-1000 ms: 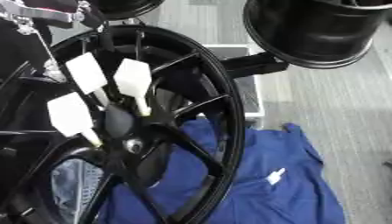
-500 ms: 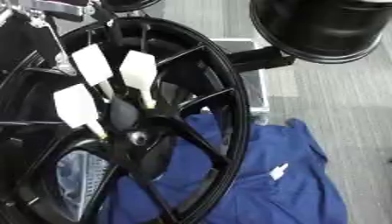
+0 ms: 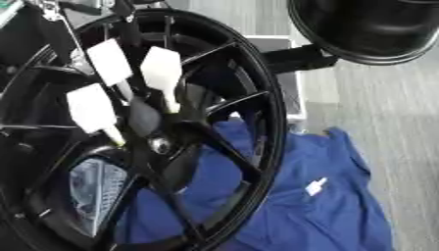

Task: Pull the pin out of the wheel hub.

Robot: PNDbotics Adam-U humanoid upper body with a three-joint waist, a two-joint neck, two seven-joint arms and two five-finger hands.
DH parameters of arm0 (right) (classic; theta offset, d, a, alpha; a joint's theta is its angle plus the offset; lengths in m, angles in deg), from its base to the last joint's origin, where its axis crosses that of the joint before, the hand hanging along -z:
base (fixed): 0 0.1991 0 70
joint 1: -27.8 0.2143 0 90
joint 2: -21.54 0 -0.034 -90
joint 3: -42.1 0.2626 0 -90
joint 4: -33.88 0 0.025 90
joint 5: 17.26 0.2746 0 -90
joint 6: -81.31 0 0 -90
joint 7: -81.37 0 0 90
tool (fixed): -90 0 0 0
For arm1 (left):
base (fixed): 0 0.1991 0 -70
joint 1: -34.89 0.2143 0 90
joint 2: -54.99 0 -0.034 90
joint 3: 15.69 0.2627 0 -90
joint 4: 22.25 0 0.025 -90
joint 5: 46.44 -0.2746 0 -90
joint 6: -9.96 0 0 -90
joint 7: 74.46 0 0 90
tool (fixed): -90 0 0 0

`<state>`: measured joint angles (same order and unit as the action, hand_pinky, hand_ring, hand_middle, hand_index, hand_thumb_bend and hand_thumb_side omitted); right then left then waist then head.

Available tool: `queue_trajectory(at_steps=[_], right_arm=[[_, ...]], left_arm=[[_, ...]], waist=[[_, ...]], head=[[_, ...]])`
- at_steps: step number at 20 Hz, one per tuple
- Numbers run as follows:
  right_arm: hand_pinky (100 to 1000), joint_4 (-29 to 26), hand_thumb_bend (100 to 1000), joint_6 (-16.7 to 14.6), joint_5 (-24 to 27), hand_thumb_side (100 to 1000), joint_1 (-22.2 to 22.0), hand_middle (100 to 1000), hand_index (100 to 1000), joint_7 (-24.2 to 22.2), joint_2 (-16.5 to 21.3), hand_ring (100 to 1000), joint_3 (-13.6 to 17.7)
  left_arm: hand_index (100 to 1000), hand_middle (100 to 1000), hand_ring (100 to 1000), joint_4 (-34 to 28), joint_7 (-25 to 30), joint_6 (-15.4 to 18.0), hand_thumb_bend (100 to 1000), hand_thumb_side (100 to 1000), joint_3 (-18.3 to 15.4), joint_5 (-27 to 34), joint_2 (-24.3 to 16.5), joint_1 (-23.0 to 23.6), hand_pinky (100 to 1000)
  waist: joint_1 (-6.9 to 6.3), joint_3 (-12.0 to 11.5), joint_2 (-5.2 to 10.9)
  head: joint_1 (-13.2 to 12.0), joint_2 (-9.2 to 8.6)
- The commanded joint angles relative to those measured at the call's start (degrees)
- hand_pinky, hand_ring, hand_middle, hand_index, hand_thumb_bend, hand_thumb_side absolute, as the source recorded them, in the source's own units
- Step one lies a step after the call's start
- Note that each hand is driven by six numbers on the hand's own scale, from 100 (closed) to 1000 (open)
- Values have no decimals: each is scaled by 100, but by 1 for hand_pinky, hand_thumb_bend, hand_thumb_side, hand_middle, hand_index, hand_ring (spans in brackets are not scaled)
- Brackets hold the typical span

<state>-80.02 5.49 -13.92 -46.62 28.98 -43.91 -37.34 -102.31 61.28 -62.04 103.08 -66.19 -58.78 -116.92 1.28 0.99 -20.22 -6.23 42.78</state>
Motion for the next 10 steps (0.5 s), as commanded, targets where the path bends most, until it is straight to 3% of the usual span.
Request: queue_trajectory(at_steps=[1, 10], right_arm=[[676, -68, 100, -18, -16, 442, 36, 571, 755, 43, 96, 630, 87], [676, -68, 100, -48, -35, 442, 24, 571, 755, 75, 56, 630, 109]], left_arm=[[668, 521, 625, -11, 623, 628, 604, 100, -35, 27, -86, -149, 762], [597, 452, 561, 0, 623, 559, 524, 100, -143, 114, -58, -174, 721]], waist=[[4, 0, 154], [10, -2, 154]], head=[[-17, -36], [-31, -112]])
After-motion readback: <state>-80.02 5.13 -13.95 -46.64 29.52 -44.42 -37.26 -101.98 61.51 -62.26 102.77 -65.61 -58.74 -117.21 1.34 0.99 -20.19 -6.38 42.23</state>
